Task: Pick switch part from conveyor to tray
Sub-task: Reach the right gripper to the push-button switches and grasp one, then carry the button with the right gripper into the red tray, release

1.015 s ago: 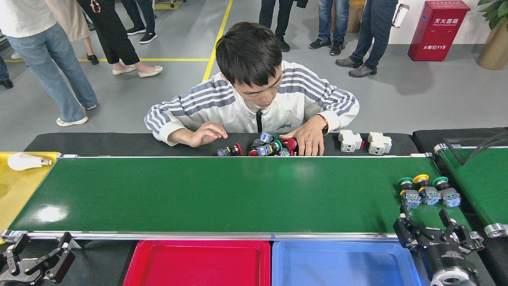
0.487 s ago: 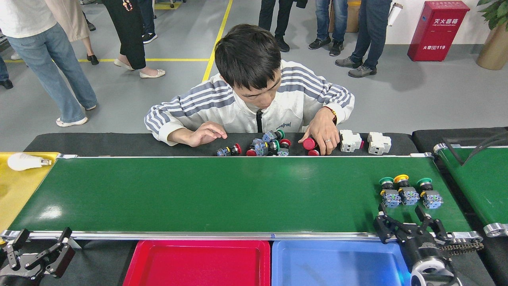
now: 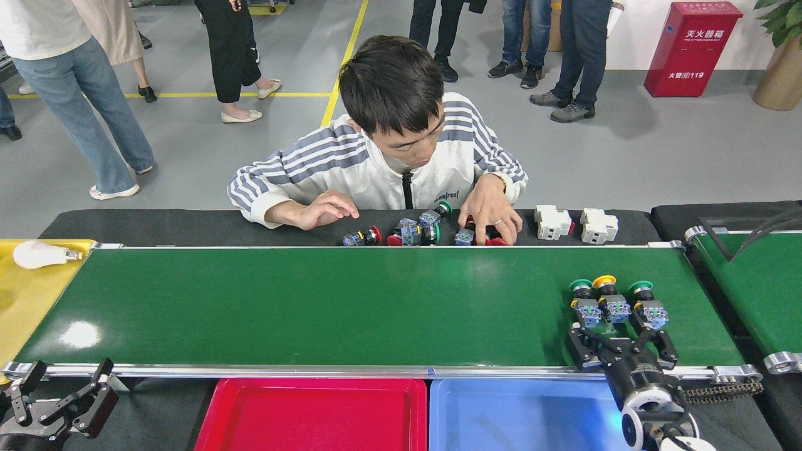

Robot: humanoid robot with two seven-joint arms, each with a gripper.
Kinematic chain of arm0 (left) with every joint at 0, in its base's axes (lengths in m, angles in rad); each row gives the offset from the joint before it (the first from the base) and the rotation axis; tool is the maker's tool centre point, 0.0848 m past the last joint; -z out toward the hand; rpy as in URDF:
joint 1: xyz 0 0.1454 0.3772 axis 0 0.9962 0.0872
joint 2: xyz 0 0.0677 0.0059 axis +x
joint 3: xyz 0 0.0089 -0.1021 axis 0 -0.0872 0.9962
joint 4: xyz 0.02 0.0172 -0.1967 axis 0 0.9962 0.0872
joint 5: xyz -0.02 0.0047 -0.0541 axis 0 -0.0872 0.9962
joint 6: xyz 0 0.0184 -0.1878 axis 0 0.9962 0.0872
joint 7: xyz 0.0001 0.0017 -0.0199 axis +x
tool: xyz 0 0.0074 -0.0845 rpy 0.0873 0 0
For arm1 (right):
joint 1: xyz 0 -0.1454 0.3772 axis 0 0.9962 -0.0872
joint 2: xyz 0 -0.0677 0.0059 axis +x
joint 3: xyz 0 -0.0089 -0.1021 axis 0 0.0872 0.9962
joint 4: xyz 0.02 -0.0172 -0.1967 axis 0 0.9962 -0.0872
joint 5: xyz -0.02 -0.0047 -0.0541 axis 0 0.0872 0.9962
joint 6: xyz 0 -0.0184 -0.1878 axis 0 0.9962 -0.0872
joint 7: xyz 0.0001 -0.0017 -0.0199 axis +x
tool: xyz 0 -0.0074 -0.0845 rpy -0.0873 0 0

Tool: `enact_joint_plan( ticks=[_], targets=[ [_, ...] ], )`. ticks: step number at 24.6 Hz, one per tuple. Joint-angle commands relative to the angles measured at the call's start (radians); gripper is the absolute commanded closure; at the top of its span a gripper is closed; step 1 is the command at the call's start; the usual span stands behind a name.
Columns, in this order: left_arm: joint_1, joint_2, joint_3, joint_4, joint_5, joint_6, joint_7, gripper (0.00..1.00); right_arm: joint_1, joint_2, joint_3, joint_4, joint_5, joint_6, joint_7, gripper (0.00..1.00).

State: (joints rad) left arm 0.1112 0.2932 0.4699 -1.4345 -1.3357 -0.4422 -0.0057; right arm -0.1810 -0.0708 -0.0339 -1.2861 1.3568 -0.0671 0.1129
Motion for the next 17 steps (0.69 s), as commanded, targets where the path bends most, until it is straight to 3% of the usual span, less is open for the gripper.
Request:
enact_joint_plan(
  ticks=[1,4,5,6,7,9,12,17],
  targets=[
    [-0.013,0.017,0.003,-0.01,-0.003,0.005,0.007,0.0,-0.038,0.002,0.015,0.01,-0.001,0.003,-0.001,0.01],
    [-0.022,0.018,0.003,-0.009,-0.003,0.004,0.007,0.0,-0.061,0.005,0.038,0.042,-0.002,0.003,-0.001,0.02],
    [-0.024,0.018,0.003,-0.009,-0.003,0.005,0.007,0.0,-0.068,0.006,0.043,0.05,-0.004,0.003,-0.001,0.07],
    [-0.028,0.018,0.003,-0.009,-0.003,0.005,0.007,0.0,-0.069,0.003,0.046,0.054,-0.004,0.0,-0.001,0.19],
    [-0.03,0.018,0.003,-0.009,-0.005,0.005,0.007,0.0,-0.069,-0.004,0.052,0.059,-0.004,-0.008,-0.001,0.46],
    [-0.031,0.015,0.001,-0.009,-0.005,0.005,0.007,0.0,-0.071,-0.021,0.074,0.067,-0.005,-0.011,-0.002,0.79],
    [-0.03,0.012,0.001,-0.007,-0.005,0.007,0.007,0.0,-0.069,-0.038,0.097,0.067,-0.013,-0.011,-0.007,0.88],
    [-0.03,0.01,0.001,-0.007,-0.005,0.007,0.007,0.0,-0.069,-0.035,0.097,0.045,-0.016,-0.031,-0.019,0.89]
  ],
)
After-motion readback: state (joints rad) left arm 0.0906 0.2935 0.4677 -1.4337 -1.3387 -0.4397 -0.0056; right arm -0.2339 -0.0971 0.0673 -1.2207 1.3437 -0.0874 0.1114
